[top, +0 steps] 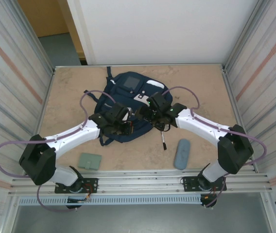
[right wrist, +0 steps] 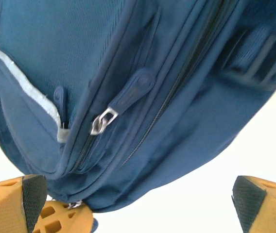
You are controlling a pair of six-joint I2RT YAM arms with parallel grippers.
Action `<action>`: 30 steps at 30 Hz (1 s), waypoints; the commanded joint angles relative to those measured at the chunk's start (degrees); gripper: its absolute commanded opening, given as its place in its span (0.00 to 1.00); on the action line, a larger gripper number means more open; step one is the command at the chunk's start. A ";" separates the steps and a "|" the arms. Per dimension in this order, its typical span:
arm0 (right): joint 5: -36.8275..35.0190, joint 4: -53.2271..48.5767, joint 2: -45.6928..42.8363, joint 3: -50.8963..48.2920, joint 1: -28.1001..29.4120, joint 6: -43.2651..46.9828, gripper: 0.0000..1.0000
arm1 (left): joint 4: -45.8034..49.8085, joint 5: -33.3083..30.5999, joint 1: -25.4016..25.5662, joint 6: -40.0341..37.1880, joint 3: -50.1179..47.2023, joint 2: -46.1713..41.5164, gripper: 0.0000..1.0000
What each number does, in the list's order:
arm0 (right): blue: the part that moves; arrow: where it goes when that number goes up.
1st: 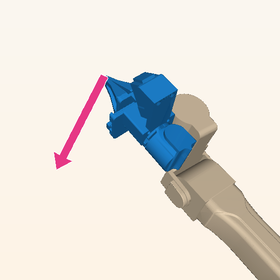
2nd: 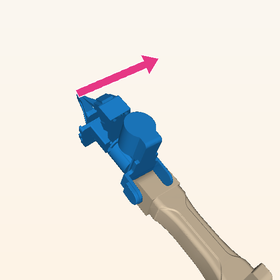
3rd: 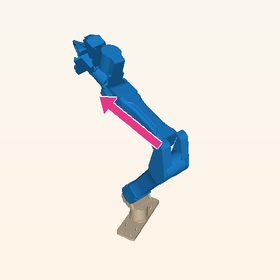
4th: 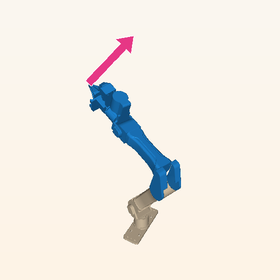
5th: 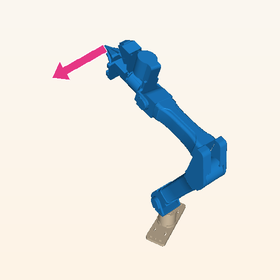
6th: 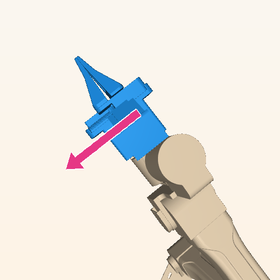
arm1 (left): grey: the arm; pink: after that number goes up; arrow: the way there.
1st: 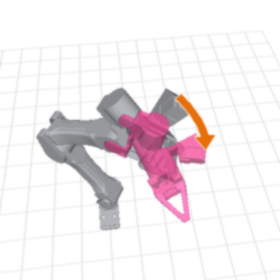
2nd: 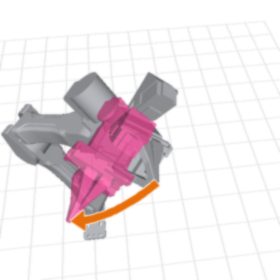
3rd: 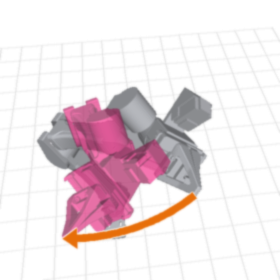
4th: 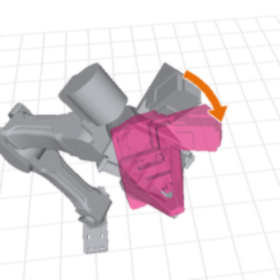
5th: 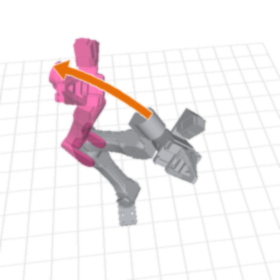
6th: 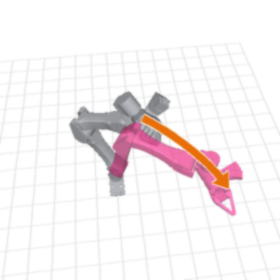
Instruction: Pack the student bag
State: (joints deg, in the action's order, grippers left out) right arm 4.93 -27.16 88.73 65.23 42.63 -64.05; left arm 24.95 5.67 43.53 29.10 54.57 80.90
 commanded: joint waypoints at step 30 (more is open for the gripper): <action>27.39 3.37 14.58 7.41 -20.35 21.95 0.32 | -1.02 10.30 -14.79 -15.81 -6.47 -10.14 0.00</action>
State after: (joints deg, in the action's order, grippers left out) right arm 32.69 -23.64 102.08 71.57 25.15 -50.04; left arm 22.76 13.98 28.67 13.50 49.67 73.41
